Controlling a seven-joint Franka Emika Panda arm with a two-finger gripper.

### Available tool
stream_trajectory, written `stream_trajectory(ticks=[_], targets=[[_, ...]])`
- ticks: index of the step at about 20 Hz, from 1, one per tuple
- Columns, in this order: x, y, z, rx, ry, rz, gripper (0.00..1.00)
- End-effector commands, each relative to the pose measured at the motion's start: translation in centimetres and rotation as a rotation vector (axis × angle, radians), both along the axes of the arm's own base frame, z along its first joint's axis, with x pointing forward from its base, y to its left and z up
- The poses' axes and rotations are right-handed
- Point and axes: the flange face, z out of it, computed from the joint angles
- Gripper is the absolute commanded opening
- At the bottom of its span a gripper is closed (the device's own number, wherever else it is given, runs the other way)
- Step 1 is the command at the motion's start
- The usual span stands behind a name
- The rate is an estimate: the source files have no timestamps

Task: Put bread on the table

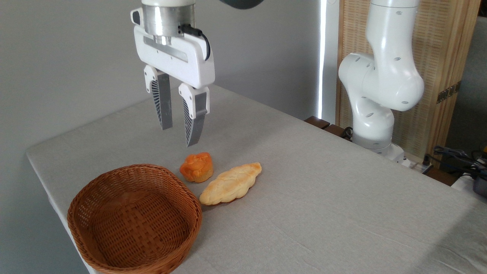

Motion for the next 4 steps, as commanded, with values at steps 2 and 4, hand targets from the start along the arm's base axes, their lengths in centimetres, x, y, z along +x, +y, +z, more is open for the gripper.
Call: stream_trajectory(ticks=[2, 4], targets=[[-0.08, 1.38, 0.12, 0.007, 0.055, 0.02, 1.0], [-0.12, 1.31, -0.03, -0.019, 0.068, 0.023, 1.0]])
